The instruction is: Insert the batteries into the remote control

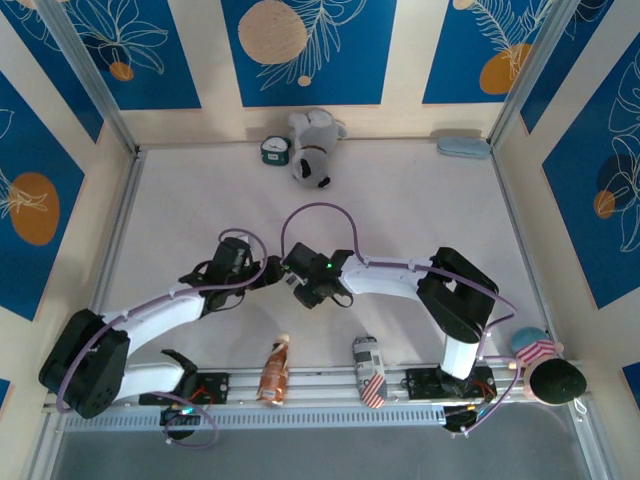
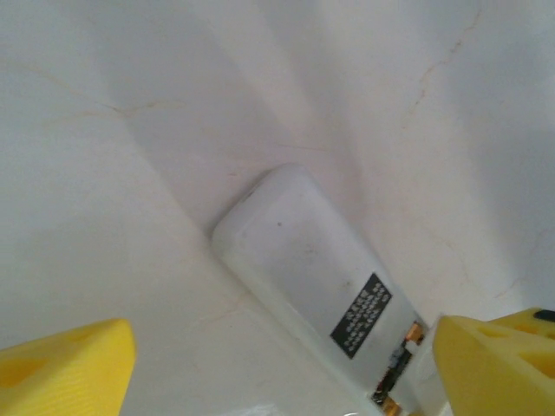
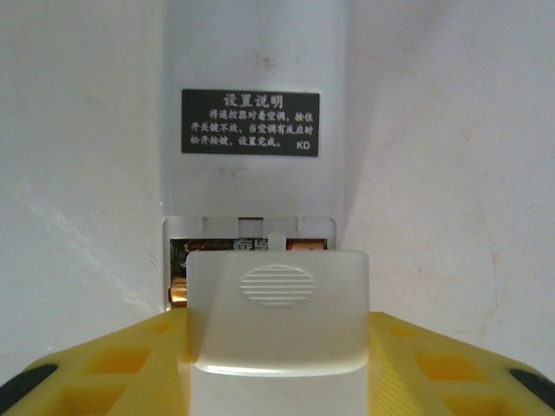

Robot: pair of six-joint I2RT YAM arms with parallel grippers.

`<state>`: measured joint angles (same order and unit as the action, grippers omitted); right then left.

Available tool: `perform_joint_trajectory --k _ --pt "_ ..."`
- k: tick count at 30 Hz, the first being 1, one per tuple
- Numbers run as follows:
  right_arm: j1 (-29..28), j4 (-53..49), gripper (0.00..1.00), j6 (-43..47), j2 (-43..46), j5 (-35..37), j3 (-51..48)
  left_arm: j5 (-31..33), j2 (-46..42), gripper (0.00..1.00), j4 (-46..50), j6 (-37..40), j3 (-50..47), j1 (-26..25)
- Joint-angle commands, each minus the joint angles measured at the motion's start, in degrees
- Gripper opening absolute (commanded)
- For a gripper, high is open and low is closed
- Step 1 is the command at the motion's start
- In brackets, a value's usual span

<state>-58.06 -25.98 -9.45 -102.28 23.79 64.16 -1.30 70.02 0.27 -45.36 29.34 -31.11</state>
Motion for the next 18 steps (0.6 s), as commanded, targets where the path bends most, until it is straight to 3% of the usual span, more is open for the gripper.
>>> perform_joint_trajectory --k 1,16,18 --pt "-0.62 -0.96 0.48 0.67 -1.12 -0.64 2.05 1.71 -1.41 0.94 1.83 -0.77 -1.29 1.29" --pt "-0.68 -0.92 0.48 0.66 -3.01 -0.92 3.23 3.33 -3.28 0.95 3.75 -2.7 -3.04 3.69" --pt "-0.63 -0.86 0.48 0.62 -3.09 -0.96 3.25 3.58 -4.0 1.0 3.86 -3.05 -3.54 4.03"
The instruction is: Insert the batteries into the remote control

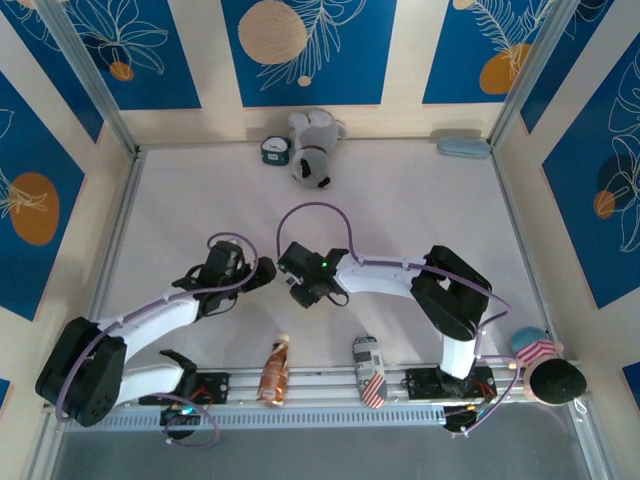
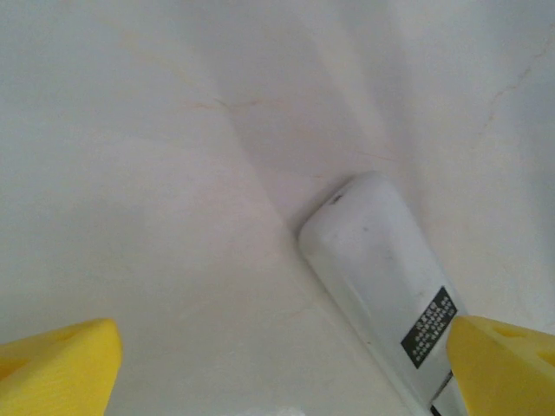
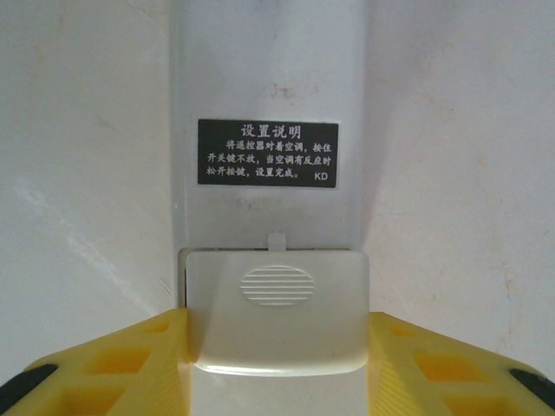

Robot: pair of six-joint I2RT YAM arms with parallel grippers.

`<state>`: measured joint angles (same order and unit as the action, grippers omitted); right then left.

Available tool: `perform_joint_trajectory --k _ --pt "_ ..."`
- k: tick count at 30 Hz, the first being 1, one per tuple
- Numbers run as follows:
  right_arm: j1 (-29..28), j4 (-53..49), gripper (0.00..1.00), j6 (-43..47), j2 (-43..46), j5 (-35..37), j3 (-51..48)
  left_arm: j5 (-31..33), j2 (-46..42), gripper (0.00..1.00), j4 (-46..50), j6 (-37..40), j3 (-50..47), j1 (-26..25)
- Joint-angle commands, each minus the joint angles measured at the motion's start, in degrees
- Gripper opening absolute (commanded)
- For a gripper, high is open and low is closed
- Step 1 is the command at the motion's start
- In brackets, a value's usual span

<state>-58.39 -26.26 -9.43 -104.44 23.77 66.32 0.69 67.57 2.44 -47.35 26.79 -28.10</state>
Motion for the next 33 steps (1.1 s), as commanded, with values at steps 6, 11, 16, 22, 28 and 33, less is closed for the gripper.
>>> perform_joint_trajectory --k 6,11,16,22,28,33 --pt "-0.17 -0.96 0.48 0.52 -1.44 -1.37 1.52 1.0 -1.92 1.0 1.47 -0.99 -1.13 1.25" --pt "-0.19 -2.62 0.48 0.09 -1.78 -1.83 1.95 0.45 -1.55 1.0 1.1 -0.9 -1.21 1.36" --pt "-0.22 -4.21 0.48 -0.27 -1.04 -1.62 1.79 0.02 -1.39 1.0 0.65 -0.76 -1.24 1.42" --pt "-0.3 -5.66 0.49 -0.5 -1.12 -1.8 2.24 -0.1 -1.63 1.0 0.9 -0.77 -1.2 1.43" --pt "-0.66 -5.11 0.49 -1.09 -1.36 -2.24 2.61 -0.22 -1.43 1.0 0.46 -0.9 -1.21 1.58" --pt "-1.09 -5.0 0.49 -1.24 -2.36 -2.18 3.61 -0.51 -1.3 1.0 0.46 -0.81 -1.31 1.56"
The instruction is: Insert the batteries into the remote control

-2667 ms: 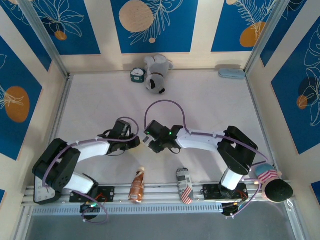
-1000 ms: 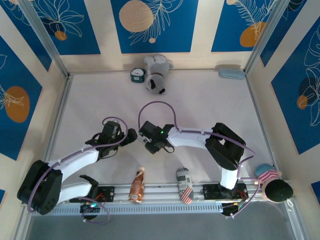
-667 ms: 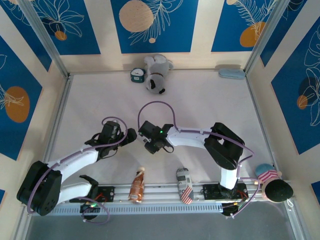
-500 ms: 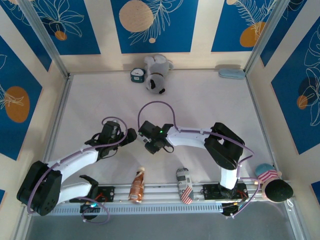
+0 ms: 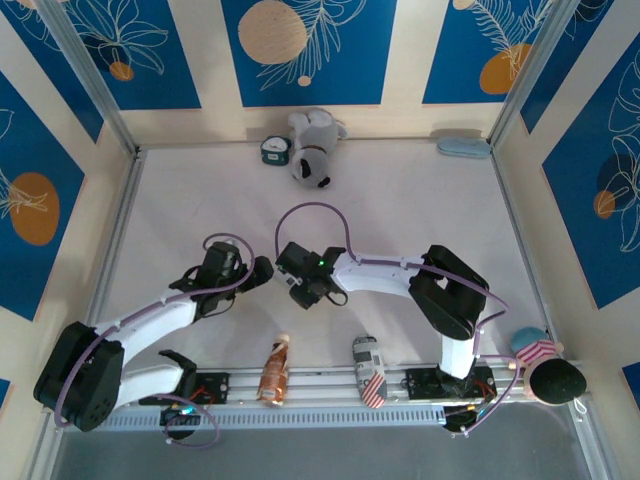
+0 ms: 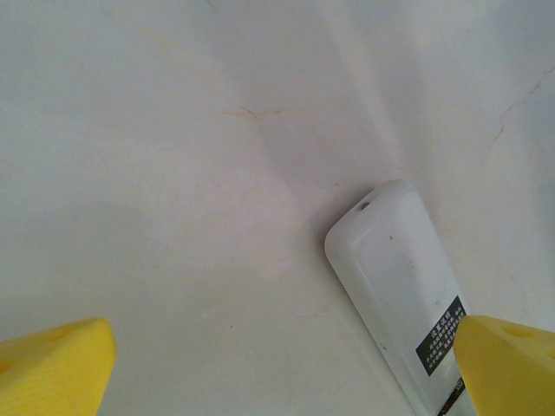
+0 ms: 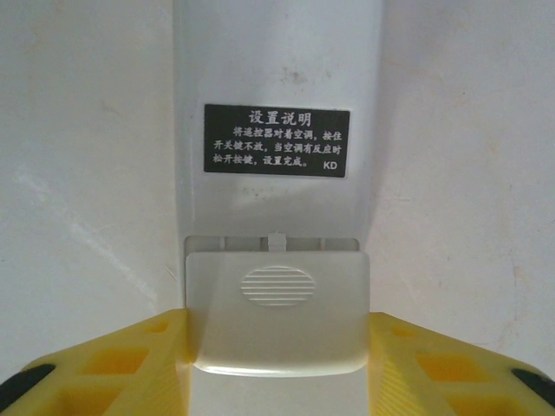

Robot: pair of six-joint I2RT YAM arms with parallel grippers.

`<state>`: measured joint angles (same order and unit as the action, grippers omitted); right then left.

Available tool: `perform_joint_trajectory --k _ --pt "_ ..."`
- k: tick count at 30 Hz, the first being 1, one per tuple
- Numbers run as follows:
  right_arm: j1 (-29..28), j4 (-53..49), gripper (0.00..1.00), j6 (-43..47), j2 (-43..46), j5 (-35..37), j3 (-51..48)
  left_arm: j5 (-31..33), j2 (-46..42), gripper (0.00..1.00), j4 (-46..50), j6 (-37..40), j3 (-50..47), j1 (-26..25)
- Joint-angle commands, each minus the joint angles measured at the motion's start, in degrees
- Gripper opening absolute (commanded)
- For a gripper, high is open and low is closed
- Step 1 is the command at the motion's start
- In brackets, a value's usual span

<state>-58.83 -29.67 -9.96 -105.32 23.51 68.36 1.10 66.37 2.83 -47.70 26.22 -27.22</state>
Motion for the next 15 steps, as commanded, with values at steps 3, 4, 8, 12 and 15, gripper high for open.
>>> perform_joint_trajectory --k 3,4,8,12,15 --pt "-0.81 -1.55 0.5 -1.02 -1.78 -1.95 1.91 -0.84 -0.16 1.0 0.16 -0.39 -0.89 0.77" --pt "-0.82 -1.54 0.5 -1.19 -1.88 -1.89 2.01 -0.84 -0.19 1.0 0.05 -0.39 -0.83 0.77" --pt "-0.71 -1.92 0.5 -1.44 -2.5 -0.97 2.13 -1.01 -0.02 1.0 -0.1 -0.39 -0.94 0.88" --pt "-0.11 -2.19 0.5 -2.14 -2.61 0.04 1.47 -1.11 -0.01 1.0 -0.16 -0.4 -1.05 0.87" --pt "0.2 -1.91 0.5 -2.61 -1.66 0.75 0.74 -1.11 -0.1 1.0 -0.25 -0.45 -1.13 0.86"
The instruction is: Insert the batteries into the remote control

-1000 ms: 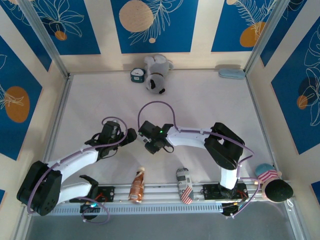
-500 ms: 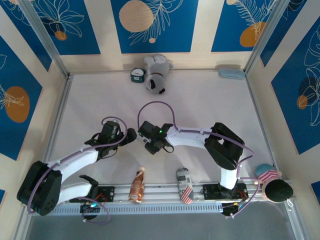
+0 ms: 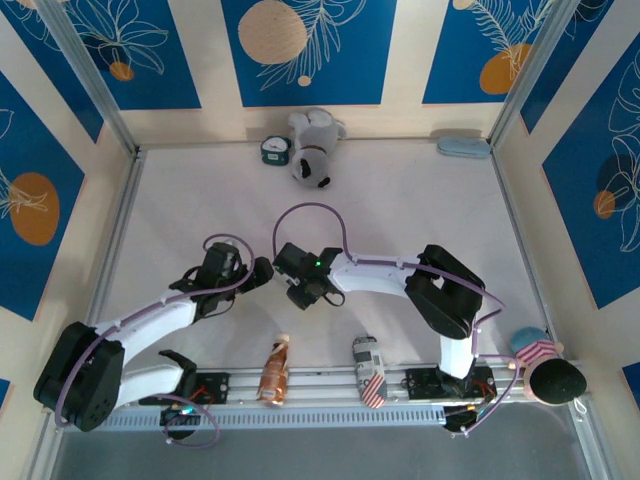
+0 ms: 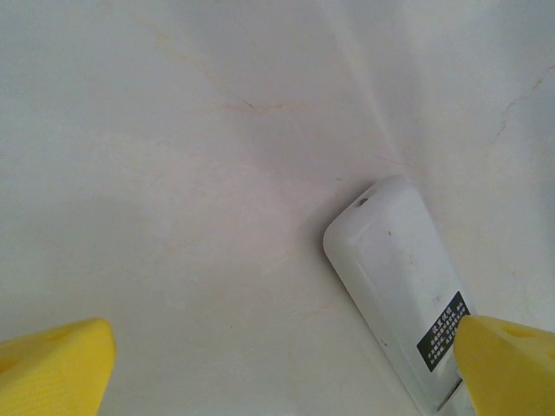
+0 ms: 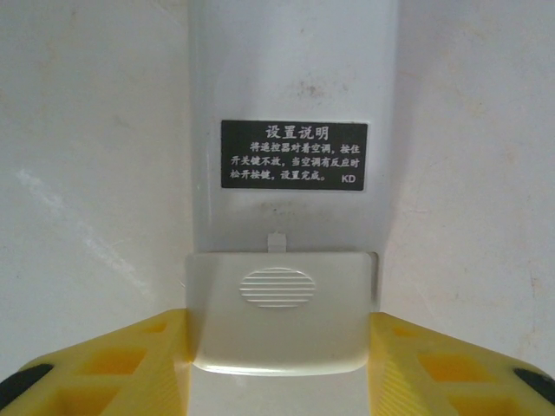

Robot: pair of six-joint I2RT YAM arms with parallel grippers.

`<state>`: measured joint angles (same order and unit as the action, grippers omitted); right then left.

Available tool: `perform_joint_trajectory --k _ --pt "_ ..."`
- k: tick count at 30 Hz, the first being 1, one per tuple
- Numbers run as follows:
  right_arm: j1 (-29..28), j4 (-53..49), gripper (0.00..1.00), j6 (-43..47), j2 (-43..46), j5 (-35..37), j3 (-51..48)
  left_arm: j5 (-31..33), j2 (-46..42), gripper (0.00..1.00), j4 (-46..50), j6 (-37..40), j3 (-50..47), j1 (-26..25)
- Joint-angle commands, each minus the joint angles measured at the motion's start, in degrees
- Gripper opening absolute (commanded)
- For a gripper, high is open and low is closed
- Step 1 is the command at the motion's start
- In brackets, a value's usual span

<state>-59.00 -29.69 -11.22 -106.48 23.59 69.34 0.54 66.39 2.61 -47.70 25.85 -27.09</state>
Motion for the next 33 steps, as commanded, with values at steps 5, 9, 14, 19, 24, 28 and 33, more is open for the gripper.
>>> perform_joint_trajectory --k 5,9,14,19,24,28,33 --pt "0.59 -1.68 0.5 -1.23 0.48 0.59 -0.4 -0.79 0.23 1.0 -0.58 -0.68 -0.8 0.73" --pt "0.75 -1.6 0.5 -1.23 0.46 0.85 -0.44 -1.0 0.4 1.0 -0.68 -0.72 -0.95 0.81" --pt "0.96 -1.87 0.5 -1.25 0.57 0.36 -0.5 -0.97 0.32 1.0 -0.79 -0.68 -1.01 0.82" --pt "0.6 -1.69 0.5 -1.76 1.39 -0.25 -1.64 -0.93 0.27 1.0 -0.77 -0.63 -1.01 0.84" --pt "0.05 -1.81 0.5 -1.98 2.14 -0.31 -2.37 -0.97 0.5 1.0 -0.93 -0.71 -0.97 0.82" --pt "-0.32 -2.14 0.5 -2.08 2.16 -0.11 -2.24 -1.15 0.58 1.0 -1.03 -0.81 -1.02 0.82" --pt "-0.15 -1.81 0.5 -1.89 1.28 -0.25 -1.8 -1.15 0.49 1.0 -1.06 -0.8 -1.12 0.82"
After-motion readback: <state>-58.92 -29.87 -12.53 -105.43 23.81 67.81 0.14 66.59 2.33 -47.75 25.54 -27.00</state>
